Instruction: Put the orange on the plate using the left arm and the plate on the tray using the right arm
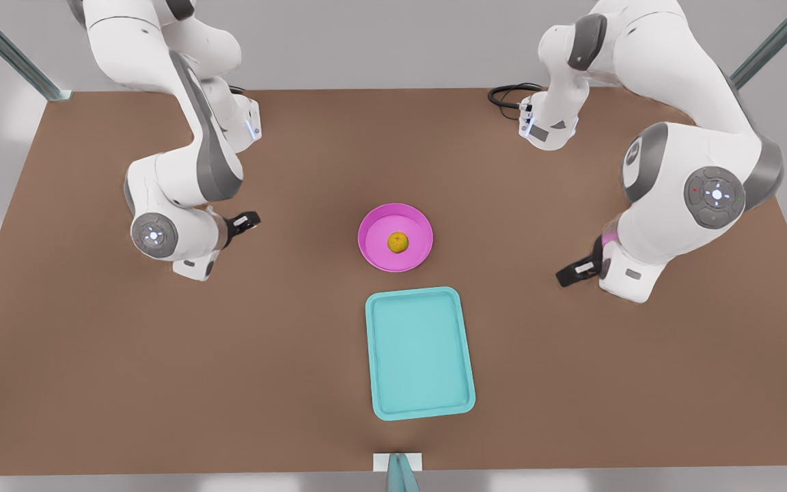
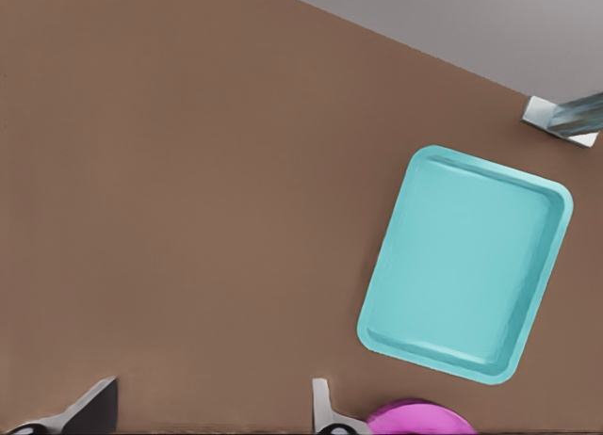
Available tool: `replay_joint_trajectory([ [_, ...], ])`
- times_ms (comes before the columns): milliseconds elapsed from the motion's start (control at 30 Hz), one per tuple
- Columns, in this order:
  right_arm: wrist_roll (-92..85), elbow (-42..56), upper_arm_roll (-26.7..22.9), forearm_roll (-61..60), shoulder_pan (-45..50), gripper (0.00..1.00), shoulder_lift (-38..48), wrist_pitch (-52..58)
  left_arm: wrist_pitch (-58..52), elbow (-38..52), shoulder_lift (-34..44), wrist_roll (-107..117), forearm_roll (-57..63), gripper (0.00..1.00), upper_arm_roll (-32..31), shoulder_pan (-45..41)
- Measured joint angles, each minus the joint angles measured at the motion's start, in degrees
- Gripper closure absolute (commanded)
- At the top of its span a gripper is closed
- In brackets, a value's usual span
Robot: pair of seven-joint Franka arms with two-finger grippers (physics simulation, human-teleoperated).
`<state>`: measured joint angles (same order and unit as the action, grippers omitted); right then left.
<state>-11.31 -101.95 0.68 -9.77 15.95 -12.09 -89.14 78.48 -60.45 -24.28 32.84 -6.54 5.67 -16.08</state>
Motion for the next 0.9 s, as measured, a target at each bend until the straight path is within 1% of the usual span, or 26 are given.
replay_joint_trajectory([
  [33,0.36,-5.19,0.09,-2.25,1.08,0.00,0.59,-4.29,0.85,-6.82,4.44,-0.96,3.28,0.00,-6.84,4.93],
  [67,0.71,-8.93,0.14,-5.01,2.42,0.00,-0.19,-8.76,1.55,-9.93,6.29,-1.85,5.87,0.00,-10.73,7.46],
  [133,1.46,-11.60,0.20,-9.85,4.24,0.00,-3.62,-16.36,2.62,-9.81,5.87,-3.54,9.22,0.00,-13.97,9.20],
  [300,3.03,-9.67,0.28,-16.84,7.06,0.00,-11.58,-27.35,3.87,-9.73,5.80,-6.99,12.36,0.00,-14.96,9.89],
  [533,4.62,-3.31,0.29,-26.88,14.09,0.00,-20.97,-34.27,4.73,-9.63,4.21,-10.45,12.59,0.00,-14.59,10.15],
  [667,5.30,-1.70,0.45,-29.22,15.77,0.00,-23.46,-36.16,4.84,-9.63,4.17,-11.88,12.17,0.00,-14.55,10.12],
  [867,6.08,-1.54,1.47,-30.28,16.29,0.00,-24.32,-37.40,4.74,-9.67,4.17,-13.43,11.99,0.00,-14.62,10.04],
  [900,6.19,-1.54,1.66,-30.35,16.31,0.07,-24.34,-37.50,4.72,-9.69,4.17,-13.64,11.98,0.00,-14.62,10.06],
])
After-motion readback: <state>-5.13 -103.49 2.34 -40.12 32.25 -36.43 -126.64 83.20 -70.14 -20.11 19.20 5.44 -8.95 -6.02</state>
